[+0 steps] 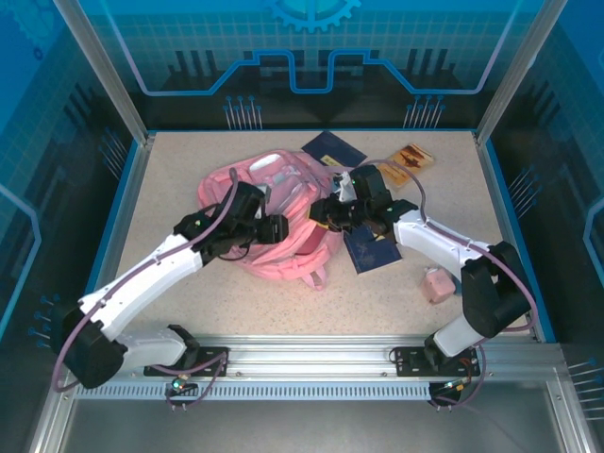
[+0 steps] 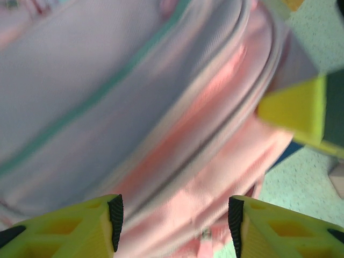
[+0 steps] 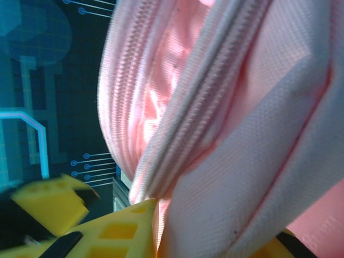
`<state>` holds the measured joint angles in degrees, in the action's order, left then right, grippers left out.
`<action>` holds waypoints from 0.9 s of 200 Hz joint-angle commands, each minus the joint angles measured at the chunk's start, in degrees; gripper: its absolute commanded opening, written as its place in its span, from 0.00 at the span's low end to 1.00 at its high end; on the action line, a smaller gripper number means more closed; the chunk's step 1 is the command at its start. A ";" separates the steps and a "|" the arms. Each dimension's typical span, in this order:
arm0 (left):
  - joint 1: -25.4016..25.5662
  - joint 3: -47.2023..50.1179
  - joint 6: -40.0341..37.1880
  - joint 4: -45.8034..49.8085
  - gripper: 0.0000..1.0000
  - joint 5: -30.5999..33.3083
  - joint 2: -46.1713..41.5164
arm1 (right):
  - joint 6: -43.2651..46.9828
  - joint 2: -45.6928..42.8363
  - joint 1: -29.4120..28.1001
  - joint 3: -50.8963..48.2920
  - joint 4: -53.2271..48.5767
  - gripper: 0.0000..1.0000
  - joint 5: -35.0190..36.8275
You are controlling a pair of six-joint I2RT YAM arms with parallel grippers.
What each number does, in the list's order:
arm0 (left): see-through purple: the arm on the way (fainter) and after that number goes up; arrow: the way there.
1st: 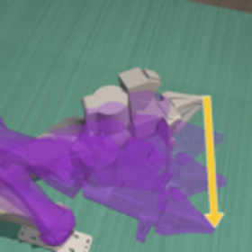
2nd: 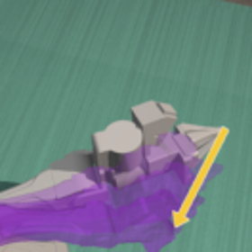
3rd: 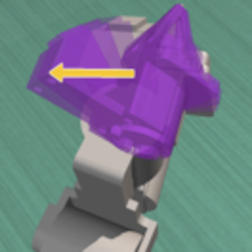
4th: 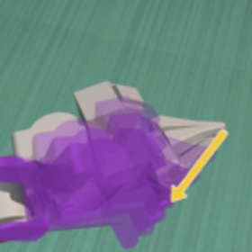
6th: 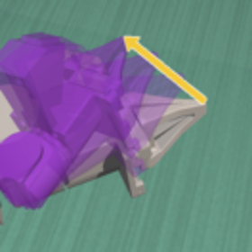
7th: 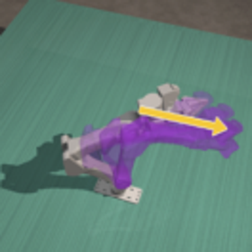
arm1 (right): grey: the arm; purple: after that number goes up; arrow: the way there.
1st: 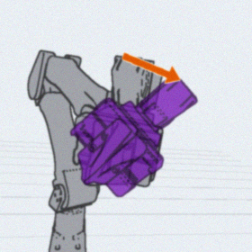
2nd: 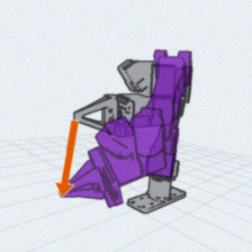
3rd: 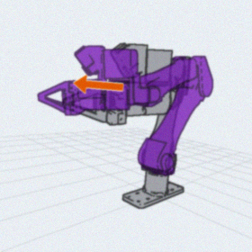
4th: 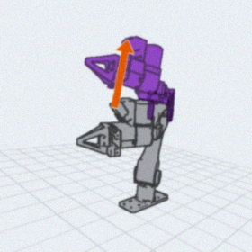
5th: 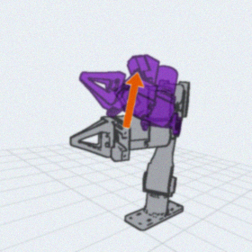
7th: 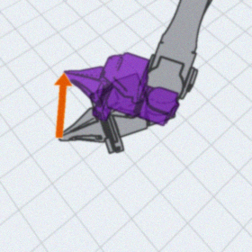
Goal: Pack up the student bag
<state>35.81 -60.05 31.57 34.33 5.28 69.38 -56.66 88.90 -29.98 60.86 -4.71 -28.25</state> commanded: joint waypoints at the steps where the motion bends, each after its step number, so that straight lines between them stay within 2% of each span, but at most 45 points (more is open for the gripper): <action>1: 3.46 4.98 9.40 0.90 0.55 -0.94 -1.73 | -0.79 0.78 -1.09 3.28 4.66 0.24 -0.17; 29: 6.74 9.76 13.55 -3.95 0.52 -0.70 -1.42 | -1.72 2.03 -1.42 3.81 5.49 0.24 -0.34; 59: 8.31 9.97 14.50 -7.17 0.48 -1.19 1.93 | -2.17 2.84 -1.84 3.83 6.20 0.23 -1.06; 107: 8.55 8.81 15.86 -8.32 0.39 0.42 6.56 | -2.05 2.42 -1.93 3.57 6.03 0.22 -1.70; 180: 9.57 9.48 17.73 -8.92 0.32 3.29 7.98 | -3.40 2.15 -1.97 2.60 7.17 0.19 -3.13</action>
<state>44.27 -50.11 47.97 26.57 5.98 76.79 -59.02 92.16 -31.16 62.26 -2.35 -28.62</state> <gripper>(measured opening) 0.340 0.200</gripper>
